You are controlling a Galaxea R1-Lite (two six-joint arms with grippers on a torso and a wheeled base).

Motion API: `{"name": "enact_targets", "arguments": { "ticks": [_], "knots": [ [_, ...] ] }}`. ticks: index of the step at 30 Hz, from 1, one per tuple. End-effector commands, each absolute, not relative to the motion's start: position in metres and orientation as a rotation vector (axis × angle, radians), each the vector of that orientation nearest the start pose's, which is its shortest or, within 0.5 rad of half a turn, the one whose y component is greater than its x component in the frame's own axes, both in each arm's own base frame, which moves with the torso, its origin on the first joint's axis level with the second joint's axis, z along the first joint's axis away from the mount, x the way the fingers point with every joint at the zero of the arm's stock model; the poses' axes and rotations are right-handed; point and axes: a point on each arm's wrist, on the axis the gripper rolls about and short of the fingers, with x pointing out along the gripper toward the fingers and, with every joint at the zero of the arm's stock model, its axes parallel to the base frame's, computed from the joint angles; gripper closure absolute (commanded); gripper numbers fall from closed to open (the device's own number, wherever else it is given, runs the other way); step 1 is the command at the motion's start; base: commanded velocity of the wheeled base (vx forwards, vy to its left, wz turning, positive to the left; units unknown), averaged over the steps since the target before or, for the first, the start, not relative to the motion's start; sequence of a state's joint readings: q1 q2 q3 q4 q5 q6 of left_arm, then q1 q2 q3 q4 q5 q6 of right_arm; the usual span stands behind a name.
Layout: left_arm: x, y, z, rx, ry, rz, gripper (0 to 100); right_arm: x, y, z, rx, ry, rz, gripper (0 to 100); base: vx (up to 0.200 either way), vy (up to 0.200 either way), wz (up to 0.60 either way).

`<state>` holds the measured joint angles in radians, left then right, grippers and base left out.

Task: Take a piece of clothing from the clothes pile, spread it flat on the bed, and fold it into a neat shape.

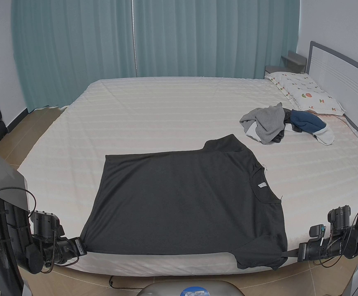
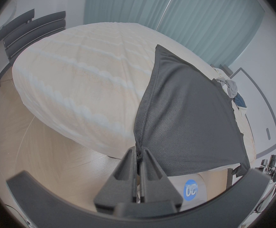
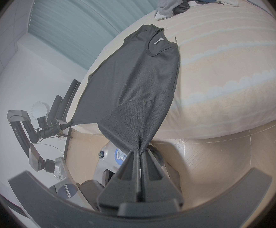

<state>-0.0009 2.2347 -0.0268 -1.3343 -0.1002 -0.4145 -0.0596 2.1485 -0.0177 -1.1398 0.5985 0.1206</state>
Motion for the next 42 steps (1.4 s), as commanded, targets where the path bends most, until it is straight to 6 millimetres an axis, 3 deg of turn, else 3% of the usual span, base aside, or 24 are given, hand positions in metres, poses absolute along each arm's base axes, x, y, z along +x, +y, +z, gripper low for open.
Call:
{"name": "enact_targets", "arguments": {
  "ticks": [1, 14, 33, 42],
  "knots": [
    [0.203, -0.002, -0.026, -0.425, 0.89, 0.09, 100, 0.183, 0.001, -0.015, 0.415, 0.986, 0.444, 100, 0.0, 0.0, 0.0],
    [0.199, 0.0, -0.022, -0.386, 0.899, 0.102, 100, 0.173, 0.001, -0.011, 0.35, 1.028, 0.453, 100, 0.0, 0.0, 0.0],
    [0.171, 0.0, -0.011, -0.228, 1.086, 0.048, 100, 0.156, 0.003, 0.002, 0.309, 1.075, 0.482, 100, 0.0, 0.0, 0.0],
    [0.184, 0.004, -0.004, -0.257, 0.955, 0.055, 100, 0.172, 0.001, 0.01, 0.298, 0.981, 0.491, 100, 0.0, 0.0, 0.0]
  ]
}}
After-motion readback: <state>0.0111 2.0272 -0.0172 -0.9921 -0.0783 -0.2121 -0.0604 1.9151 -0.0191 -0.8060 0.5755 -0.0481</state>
